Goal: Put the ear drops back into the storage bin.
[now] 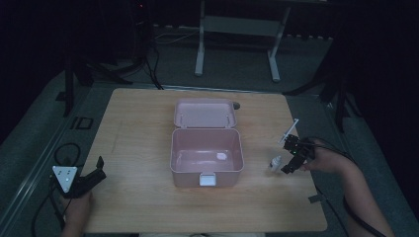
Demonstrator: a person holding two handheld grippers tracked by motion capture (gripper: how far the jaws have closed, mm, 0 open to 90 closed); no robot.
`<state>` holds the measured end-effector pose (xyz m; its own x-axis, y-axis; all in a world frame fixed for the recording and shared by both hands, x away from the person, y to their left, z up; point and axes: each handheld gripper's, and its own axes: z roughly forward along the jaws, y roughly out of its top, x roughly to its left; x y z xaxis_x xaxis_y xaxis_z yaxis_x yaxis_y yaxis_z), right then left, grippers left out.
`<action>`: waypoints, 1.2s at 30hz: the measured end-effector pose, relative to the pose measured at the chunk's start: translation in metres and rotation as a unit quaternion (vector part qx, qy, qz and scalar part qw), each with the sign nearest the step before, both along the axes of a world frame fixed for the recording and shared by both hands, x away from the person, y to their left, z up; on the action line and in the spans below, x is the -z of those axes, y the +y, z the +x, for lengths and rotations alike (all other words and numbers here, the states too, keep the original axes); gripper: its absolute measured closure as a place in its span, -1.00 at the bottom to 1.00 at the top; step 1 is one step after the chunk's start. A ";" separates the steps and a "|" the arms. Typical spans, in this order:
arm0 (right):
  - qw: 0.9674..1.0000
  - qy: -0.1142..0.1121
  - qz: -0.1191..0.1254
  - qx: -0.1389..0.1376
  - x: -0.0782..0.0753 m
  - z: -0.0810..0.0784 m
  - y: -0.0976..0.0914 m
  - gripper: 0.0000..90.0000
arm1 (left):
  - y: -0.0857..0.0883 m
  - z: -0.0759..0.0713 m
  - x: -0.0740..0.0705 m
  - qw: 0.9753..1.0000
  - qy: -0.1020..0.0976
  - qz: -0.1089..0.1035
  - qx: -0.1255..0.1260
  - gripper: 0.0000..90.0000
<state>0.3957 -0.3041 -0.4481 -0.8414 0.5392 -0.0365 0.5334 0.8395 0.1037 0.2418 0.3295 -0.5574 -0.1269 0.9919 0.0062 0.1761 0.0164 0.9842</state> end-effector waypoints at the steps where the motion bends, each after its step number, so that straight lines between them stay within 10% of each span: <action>1: 1.000 0.002 -0.004 -0.001 0.001 0.002 0.002 -0.63 | 0.000 0.000 0.000 1.000 0.000 0.000 0.000 -0.99; 36: 0.997 0.039 -0.049 -0.048 0.046 0.030 0.035 0.31 | 0.001 -0.001 0.000 1.000 -0.002 -0.002 0.003 -0.99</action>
<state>0.4258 -0.2687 -0.4940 -0.8916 0.4524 -0.0177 0.4527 0.8914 -0.0205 0.2411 0.3302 -0.5571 -0.1204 0.9927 0.0023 0.1727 0.0187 0.9848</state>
